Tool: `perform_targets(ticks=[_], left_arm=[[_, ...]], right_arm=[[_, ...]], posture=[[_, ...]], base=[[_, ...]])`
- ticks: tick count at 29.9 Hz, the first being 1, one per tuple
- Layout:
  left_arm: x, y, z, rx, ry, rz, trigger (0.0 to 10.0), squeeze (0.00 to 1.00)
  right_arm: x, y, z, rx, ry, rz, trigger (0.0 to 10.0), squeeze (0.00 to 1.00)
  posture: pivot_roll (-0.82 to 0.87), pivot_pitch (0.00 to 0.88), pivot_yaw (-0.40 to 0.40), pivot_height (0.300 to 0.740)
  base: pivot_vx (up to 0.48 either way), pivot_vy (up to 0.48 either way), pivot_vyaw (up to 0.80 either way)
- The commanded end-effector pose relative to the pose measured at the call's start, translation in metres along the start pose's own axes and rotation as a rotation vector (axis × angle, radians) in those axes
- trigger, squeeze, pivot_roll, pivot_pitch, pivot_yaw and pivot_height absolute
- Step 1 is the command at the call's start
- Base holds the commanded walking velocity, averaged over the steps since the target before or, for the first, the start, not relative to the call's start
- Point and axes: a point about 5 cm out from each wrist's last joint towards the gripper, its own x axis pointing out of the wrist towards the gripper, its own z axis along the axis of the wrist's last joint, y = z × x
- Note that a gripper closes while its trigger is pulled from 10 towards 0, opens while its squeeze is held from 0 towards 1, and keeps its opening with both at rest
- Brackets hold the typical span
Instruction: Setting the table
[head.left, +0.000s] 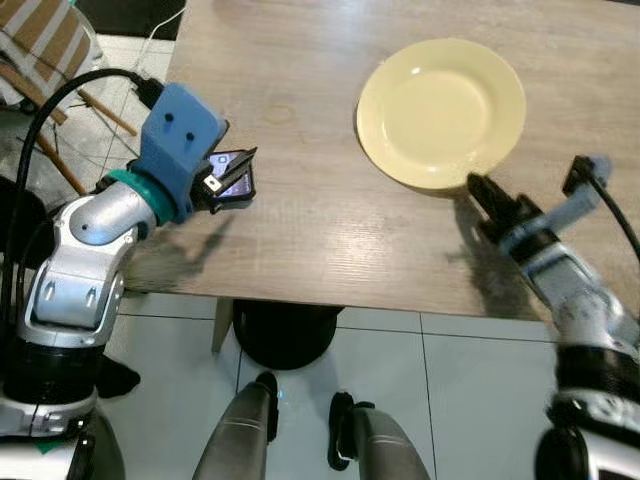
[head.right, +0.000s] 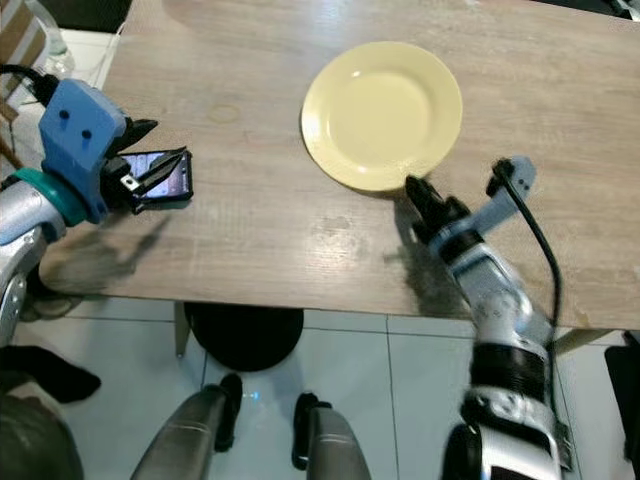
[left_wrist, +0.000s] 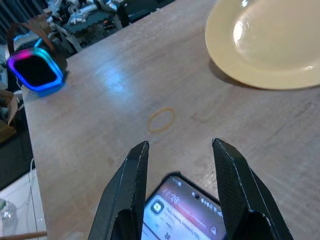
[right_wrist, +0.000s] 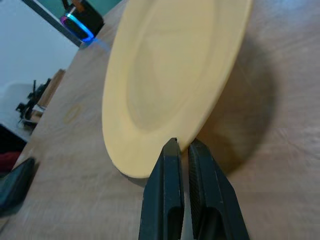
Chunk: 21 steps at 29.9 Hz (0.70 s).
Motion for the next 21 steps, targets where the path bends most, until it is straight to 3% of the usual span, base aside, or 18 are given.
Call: perform_targets(ticks=[1, 7, 8, 9, 10, 12, 17, 21], left_arm=[[0.001, -0.002, 0.000, 0.008, -0.012, -0.030, 10.0, 0.00], [0.014, -0.005, 0.006, 0.152, -0.054, -0.111, 10.0, 0.00], [0.018, -0.009, 0.007, 0.224, -0.069, -0.145, 10.0, 0.00], [0.026, -0.017, 0.008, 0.350, -0.096, -0.209, 10.0, 0.00], [0.026, -0.017, 0.008, 0.350, -0.096, -0.209, 10.0, 0.00], [0.033, -0.024, 0.009, 0.433, -0.120, -0.260, 10.0, 0.00], [0.041, -0.028, 0.010, 0.480, -0.141, -0.299, 10.0, 0.00], [0.052, -0.031, 0.010, 0.514, -0.165, -0.329, 10.0, 0.00]], right_arm=[[-0.010, -0.011, -0.018, 0.029, 0.083, -0.038, 0.0, 0.00], [-0.023, -0.012, -0.022, 0.053, 0.134, -0.004, 0.0, 0.00], [-0.025, -0.011, -0.023, 0.075, 0.133, 0.005, 0.0, 0.00], [-0.025, -0.010, -0.021, 0.123, 0.102, -0.013, 0.0, 0.00], [-0.025, -0.010, -0.021, 0.123, 0.102, -0.013, 0.0, 0.00], [-0.023, -0.008, -0.017, 0.161, 0.056, -0.046, 0.0, 0.00], [-0.017, 0.002, -0.008, 0.201, -0.015, -0.039, 0.0, 0.00], [-0.017, 0.018, 0.006, 0.194, -0.053, 0.082, 0.0, 0.00]], posture=[[0.16, 0.214, 0.002, 0.740], [0.14, 0.197, 0.012, 0.740], [0.13, 0.191, 0.018, 0.740], [0.12, 0.183, 0.026, 0.740], [0.12, 0.183, 0.026, 0.740], [0.11, 0.179, 0.033, 0.740], [0.11, 0.175, 0.040, 0.740], [0.11, 0.163, 0.042, 0.740]], base=[[0.000, 0.000, 0.00], [0.000, 0.000, 0.00], [0.000, 0.000, 0.00], [0.000, 0.000, 0.00], [0.000, 0.000, 0.00], [0.000, 0.000, 0.00], [0.000, 0.000, 0.00], [0.000, 0.000, 0.00]])
